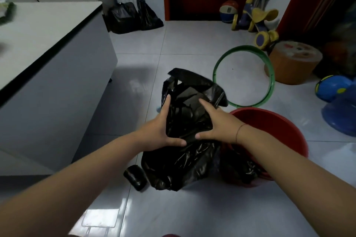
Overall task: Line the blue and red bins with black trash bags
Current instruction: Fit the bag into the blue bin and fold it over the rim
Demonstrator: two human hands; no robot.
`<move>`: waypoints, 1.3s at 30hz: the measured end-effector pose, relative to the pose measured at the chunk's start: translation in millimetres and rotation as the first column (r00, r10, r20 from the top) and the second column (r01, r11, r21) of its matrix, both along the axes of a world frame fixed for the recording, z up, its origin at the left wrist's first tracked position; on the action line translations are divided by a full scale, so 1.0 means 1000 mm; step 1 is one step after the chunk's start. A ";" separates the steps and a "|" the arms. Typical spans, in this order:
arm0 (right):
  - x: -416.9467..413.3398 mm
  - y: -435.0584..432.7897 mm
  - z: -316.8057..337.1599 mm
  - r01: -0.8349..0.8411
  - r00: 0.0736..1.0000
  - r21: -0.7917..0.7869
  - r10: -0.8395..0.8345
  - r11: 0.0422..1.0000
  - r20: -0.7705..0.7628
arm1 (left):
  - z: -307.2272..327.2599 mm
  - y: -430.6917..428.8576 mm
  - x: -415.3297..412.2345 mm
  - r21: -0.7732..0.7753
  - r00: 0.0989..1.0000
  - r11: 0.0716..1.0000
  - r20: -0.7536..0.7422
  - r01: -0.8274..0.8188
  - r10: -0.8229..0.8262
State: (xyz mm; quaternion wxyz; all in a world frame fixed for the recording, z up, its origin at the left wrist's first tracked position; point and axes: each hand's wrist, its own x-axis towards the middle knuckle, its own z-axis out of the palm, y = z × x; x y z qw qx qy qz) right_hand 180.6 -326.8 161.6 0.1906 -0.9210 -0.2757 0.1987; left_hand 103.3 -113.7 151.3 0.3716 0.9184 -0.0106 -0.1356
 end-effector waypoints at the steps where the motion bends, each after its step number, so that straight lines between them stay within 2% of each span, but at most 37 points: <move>1: 0.001 0.006 -0.009 -0.024 1.000 -0.042 0.024 0.999 -0.011 | -0.007 0.003 0.003 0.039 1.000 0.999 -0.017 0.018 -0.017; 6: 0.012 0.020 -0.054 -0.063 0.990 -0.224 0.031 0.973 -0.140 | -0.052 0.017 0.012 0.144 0.992 0.989 -0.120 -0.025 0.043; 8: 0.015 0.022 -0.067 -0.071 0.986 -0.264 0.027 0.962 -0.166 | -0.068 0.016 0.009 0.251 0.990 0.967 -0.111 -0.051 0.081; 10: 0.015 0.024 -0.072 -0.072 0.983 -0.266 0.023 0.961 -0.184 | -0.074 0.012 0.005 0.344 0.994 0.936 -0.042 -0.080 0.100; 13: 0.014 0.020 -0.058 -0.084 0.973 -0.217 0.033 0.973 -0.227 | -0.069 0.008 -0.002 0.229 0.978 0.951 0.079 -0.208 0.195; 15: 0.015 0.010 -0.037 -0.095 0.970 -0.214 0.042 0.972 -0.238 | -0.061 0.013 -0.008 0.192 0.931 0.922 0.215 -0.336 0.294; 17: 0.017 -0.003 -0.012 -0.070 0.973 -0.249 0.011 0.966 -0.229 | -0.053 0.020 -0.012 0.217 0.846 0.863 0.406 -0.457 0.346; 19: 0.021 -0.010 0.002 0.043 0.986 -0.168 -0.070 0.985 -0.153 | -0.045 0.025 -0.008 0.205 0.810 0.847 0.466 -0.491 0.356; 20: 0.024 -0.010 0.003 0.148 0.984 -0.066 -0.153 0.987 -0.092 | -0.043 0.027 -0.003 0.174 0.830 0.867 0.423 -0.468 0.363; 22: 0.026 -0.002 -0.007 0.350 0.936 0.126 -0.351 0.928 -0.016 | -0.043 0.029 0.014 0.044 0.881 0.911 0.277 -0.411 0.384; 24: 0.025 0.013 -0.024 0.437 0.899 0.224 -0.426 0.871 -0.100 | -0.043 0.030 0.032 -0.093 0.906 0.918 0.147 -0.386 0.396; 27: 0.026 0.026 -0.046 0.408 0.913 0.295 -0.378 0.864 -0.155 | -0.043 0.028 0.050 -0.302 0.925 0.881 -0.006 -0.364 0.380; 29: 0.028 0.024 -0.052 0.329 0.944 0.296 -0.309 0.897 -0.113 | -0.045 0.026 0.050 -0.343 0.934 0.873 -0.040 -0.346 0.355; 30: 0.027 0.023 -0.053 0.286 0.958 0.280 -0.265 0.916 -0.113 | -0.048 0.024 0.046 -0.289 0.946 0.904 -0.024 -0.315 0.322; 32: 0.025 0.019 -0.059 0.215 0.975 0.200 -0.198 0.956 -0.101 | -0.060 0.023 0.035 -0.063 0.978 0.977 0.019 -0.205 0.207; 34: 0.025 0.020 -0.068 0.173 0.983 0.070 -0.168 0.982 -0.076 | -0.072 0.022 0.027 0.187 0.994 0.976 0.006 -0.112 0.112; 35: 0.026 0.023 -0.073 0.163 0.984 0.018 -0.161 0.986 -0.074 | -0.076 0.022 0.027 0.262 0.993 0.958 0.002 -0.116 0.120; 37: 0.028 0.028 -0.078 0.174 0.982 -0.012 -0.174 0.985 -0.072 | -0.077 0.021 0.029 0.306 0.977 0.928 0.087 -0.211 0.194; 39: 0.033 0.029 -0.078 0.246 0.969 0.075 -0.244 0.966 -0.042 | -0.075 0.022 0.033 0.290 0.941 0.910 0.249 -0.298 0.229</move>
